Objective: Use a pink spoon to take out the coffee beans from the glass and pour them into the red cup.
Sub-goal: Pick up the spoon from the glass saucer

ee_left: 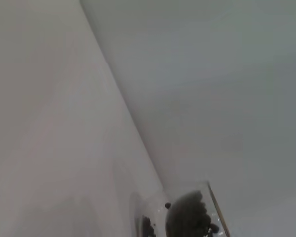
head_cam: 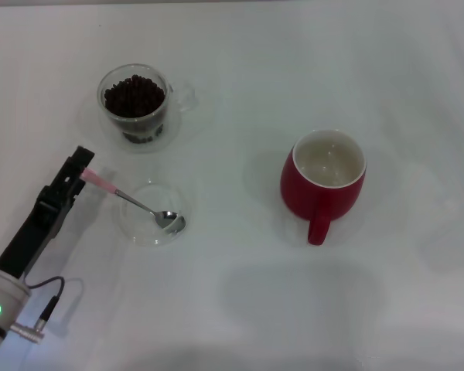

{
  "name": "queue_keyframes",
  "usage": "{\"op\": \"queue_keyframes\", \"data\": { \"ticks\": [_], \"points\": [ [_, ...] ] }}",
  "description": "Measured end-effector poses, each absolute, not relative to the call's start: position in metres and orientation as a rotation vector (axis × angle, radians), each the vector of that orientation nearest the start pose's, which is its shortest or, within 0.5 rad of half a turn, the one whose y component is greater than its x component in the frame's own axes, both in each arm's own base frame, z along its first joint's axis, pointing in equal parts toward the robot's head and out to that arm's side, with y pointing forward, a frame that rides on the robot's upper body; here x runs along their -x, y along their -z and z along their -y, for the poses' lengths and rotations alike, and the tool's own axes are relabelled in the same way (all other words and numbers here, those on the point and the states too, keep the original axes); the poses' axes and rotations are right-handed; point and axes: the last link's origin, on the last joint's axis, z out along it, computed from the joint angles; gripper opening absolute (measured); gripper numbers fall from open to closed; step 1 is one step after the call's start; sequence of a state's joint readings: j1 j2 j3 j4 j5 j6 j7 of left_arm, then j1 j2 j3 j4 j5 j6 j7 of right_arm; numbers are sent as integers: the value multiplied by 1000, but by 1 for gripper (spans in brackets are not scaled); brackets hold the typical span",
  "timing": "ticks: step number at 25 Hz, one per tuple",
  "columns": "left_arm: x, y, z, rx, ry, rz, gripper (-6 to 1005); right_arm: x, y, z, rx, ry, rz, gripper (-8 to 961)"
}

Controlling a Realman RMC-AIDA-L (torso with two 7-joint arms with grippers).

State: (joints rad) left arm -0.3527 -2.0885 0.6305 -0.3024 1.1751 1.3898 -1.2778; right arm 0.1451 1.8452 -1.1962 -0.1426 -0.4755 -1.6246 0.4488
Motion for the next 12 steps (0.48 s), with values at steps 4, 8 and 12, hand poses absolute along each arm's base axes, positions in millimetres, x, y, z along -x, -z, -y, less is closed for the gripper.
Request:
{"op": "queue_keyframes", "data": {
  "ticks": [4, 8, 12],
  "points": [
    [328, 87, -227, -1996, -1832, -2384, 891, -391, -117, -228, 1658, -777, -266, 634],
    [327, 87, -228, -2039, -1826, -2366, 891, -391, -116, -228, 1658, -775, -269, 634],
    [328, 86, -229, -2069, -1819, -2364, 891, -391, -115, -228, 1657, -774, -272, 634]
  ]
}}
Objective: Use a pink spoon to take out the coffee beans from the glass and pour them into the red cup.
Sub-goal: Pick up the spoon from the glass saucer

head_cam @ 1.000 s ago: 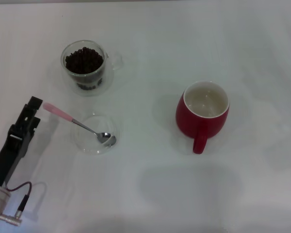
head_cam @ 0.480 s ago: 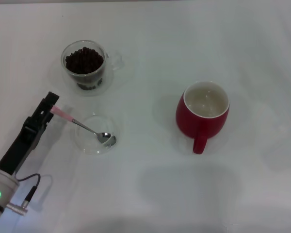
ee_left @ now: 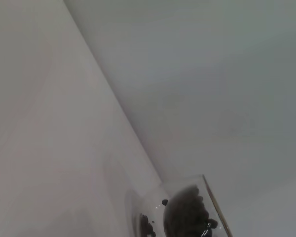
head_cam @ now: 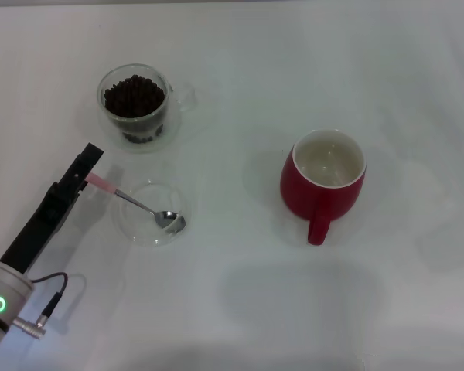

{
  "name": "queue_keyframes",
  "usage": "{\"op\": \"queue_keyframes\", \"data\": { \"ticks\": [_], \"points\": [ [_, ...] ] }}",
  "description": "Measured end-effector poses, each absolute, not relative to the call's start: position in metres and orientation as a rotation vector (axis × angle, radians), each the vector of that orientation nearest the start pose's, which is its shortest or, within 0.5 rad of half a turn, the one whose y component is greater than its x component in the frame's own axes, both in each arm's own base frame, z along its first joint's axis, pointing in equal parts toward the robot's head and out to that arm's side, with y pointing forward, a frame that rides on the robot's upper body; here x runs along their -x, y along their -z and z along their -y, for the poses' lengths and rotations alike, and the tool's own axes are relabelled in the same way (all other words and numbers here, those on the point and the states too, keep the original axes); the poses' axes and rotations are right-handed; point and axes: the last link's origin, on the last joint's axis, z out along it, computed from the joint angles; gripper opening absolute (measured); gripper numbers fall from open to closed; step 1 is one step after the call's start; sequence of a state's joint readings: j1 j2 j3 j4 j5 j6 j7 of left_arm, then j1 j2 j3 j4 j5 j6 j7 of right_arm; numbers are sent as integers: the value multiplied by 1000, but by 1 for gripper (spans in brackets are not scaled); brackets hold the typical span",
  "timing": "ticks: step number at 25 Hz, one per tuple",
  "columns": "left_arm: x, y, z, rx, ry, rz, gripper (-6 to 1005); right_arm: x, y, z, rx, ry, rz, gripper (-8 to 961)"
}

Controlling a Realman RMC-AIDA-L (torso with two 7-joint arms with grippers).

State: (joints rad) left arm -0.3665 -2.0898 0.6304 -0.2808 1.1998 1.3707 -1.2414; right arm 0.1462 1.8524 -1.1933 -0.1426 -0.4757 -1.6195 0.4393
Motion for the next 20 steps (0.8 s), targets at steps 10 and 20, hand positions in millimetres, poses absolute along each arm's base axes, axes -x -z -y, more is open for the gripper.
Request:
{"op": "queue_keyframes", "data": {
  "ticks": [10, 20],
  "points": [
    [330, 88, -228, -2105, -1779, -2371, 881, -391, -114, -228, 1658, -776, -271, 634],
    [332, 88, -231, -2119, -1752, -2375, 553, -388, -111, -229, 1660, -789, -265, 634]
  ]
}}
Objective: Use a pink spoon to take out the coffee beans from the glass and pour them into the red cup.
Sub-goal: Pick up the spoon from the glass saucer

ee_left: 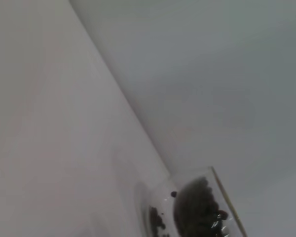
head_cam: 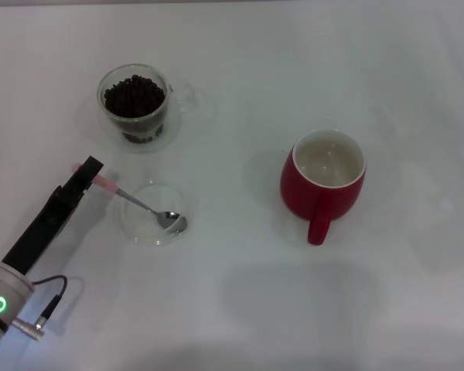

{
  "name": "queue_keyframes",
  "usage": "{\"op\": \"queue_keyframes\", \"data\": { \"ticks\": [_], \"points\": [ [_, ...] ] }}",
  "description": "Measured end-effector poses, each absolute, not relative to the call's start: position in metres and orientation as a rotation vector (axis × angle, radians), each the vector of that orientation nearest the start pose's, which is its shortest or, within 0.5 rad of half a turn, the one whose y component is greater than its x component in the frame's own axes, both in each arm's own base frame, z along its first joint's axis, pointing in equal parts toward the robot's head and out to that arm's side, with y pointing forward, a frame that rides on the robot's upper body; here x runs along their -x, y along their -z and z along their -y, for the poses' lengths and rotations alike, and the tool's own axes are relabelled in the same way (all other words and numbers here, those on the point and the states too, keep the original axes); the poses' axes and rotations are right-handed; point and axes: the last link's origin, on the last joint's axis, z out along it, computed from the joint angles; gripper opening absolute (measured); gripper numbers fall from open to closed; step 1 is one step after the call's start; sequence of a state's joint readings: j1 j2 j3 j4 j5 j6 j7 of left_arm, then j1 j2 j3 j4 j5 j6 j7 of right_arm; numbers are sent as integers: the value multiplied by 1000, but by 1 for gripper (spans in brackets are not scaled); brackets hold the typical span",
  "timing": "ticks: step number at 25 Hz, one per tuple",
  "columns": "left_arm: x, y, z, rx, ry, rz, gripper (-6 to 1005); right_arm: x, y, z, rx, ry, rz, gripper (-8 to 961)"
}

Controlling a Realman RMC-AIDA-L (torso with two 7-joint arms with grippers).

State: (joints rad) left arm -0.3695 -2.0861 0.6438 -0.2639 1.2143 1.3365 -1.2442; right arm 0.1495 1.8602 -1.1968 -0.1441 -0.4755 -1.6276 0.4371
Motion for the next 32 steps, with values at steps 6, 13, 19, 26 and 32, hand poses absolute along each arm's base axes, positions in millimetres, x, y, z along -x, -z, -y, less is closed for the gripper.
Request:
{"op": "queue_keyframes", "data": {
  "ticks": [6, 13, 19, 26, 32],
  "points": [
    [335, 86, -233, -2119, -1739, -2394, 401, -386, -110, -228, 1659, -802, -258, 634],
    [337, 86, -236, -2119, -1707, -2396, 347, -384, -109, -226, 1657, -817, -250, 634],
    [334, 88, -240, -2136, -1670, -2388, 315, -382, -109, -226, 1655, -830, -243, 634],
    [335, 86, -243, -2154, -1662, -2381, 279, -380, -106, -225, 1652, -841, -246, 634],
    [340, 86, -242, -2148, -1644, -2417, 247, -380, -106, -220, 1649, -853, -244, 634]
  ]
}}
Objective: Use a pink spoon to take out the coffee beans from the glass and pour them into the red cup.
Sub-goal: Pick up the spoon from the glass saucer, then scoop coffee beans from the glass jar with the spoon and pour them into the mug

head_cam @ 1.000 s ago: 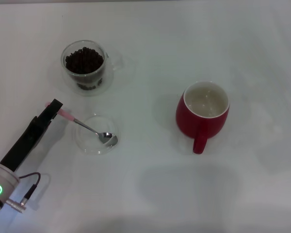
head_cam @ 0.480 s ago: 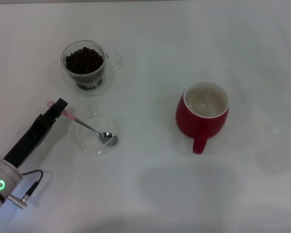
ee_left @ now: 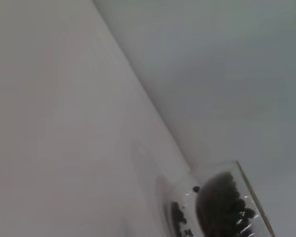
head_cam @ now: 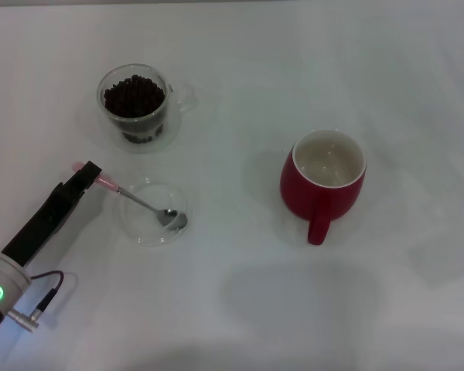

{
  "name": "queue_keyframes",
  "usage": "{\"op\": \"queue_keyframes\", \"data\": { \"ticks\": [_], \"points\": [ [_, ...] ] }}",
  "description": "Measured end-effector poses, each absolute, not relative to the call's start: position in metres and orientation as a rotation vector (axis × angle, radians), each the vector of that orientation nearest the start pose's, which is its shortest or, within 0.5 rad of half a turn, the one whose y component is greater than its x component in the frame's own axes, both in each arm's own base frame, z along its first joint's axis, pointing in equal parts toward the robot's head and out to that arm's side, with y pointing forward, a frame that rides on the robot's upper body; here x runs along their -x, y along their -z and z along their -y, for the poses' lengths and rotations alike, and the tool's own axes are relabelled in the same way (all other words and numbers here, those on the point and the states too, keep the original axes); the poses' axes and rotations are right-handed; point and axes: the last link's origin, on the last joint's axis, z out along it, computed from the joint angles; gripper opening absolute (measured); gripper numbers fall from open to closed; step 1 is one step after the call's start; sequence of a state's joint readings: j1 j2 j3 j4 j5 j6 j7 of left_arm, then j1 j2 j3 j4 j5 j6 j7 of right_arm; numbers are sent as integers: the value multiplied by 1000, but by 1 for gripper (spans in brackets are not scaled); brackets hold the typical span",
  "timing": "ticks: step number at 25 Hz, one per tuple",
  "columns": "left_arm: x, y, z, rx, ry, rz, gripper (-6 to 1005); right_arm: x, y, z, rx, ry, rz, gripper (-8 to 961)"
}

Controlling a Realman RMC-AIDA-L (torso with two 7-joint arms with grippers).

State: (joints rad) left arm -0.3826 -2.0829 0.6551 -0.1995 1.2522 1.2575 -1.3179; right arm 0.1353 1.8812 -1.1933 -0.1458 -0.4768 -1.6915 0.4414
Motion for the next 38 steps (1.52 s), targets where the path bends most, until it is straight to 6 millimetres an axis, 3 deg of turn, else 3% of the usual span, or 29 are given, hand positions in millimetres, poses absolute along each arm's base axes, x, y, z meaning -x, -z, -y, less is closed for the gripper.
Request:
{"op": "queue_keyframes", "data": {
  "ticks": [5, 13, 20, 30, 38],
  "points": [
    [340, 85, -246, -2147, -1637, -2413, 154, -378, -106, -218, 1646, -870, -233, 634],
    [336, 81, -249, -2231, -1621, -2319, 155, -377, -106, -217, 1644, -878, -229, 634],
    [333, 71, -243, -2290, -1709, -2198, 149, -375, -103, -216, 1643, -887, -227, 634],
    [336, 37, -242, -2427, -1831, -1960, 126, -365, -91, -219, 1637, -934, -216, 634],
    [329, -16, -267, -2583, -1769, -1693, 132, -350, -77, -224, 1622, -996, -204, 634]
  ]
}}
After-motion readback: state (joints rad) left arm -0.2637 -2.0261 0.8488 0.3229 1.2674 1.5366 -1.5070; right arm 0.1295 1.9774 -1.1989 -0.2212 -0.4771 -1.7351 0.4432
